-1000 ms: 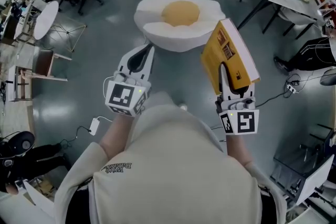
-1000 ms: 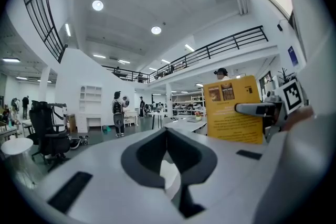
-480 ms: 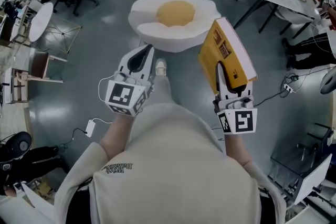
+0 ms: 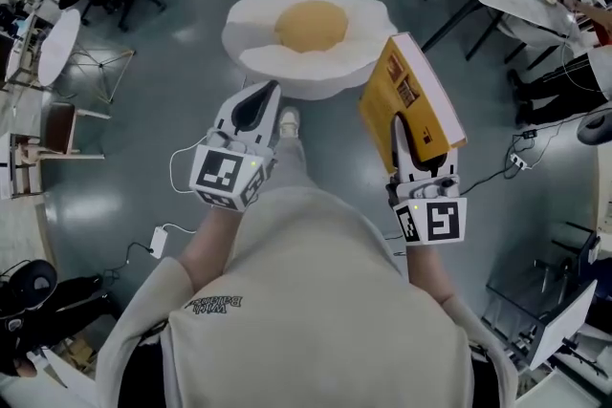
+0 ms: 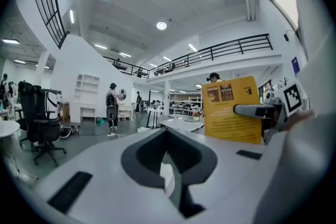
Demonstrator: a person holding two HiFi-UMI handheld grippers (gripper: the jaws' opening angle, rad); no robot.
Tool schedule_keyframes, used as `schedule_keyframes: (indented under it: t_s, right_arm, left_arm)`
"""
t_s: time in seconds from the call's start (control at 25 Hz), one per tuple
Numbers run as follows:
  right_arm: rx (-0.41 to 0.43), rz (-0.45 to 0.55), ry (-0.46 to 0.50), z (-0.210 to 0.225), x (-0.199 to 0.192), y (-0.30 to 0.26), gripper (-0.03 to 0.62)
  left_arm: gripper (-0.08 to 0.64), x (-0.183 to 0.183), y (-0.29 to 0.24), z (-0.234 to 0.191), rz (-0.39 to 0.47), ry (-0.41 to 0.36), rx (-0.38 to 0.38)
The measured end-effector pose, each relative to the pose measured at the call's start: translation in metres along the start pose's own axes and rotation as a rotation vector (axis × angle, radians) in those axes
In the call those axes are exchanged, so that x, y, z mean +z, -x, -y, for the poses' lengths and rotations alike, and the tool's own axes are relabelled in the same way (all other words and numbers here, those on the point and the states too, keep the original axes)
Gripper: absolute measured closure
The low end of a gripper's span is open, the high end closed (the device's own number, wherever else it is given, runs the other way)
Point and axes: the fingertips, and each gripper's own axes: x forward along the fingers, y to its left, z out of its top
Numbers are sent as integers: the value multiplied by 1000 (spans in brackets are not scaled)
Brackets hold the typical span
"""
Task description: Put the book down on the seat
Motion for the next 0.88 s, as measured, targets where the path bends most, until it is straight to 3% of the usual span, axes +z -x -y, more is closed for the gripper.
schedule_keyframes:
  t_s: [0.24, 0.88]
  right_arm:
    - [-12, -43, -19, 12, -17, -63, 442]
    - [30, -107, -13, 24, -35, -298, 442]
  left_arm:
    - [549, -2, -47, -46, -17, 4, -14]
    - [549, 16, -186, -221, -43, 23, -12]
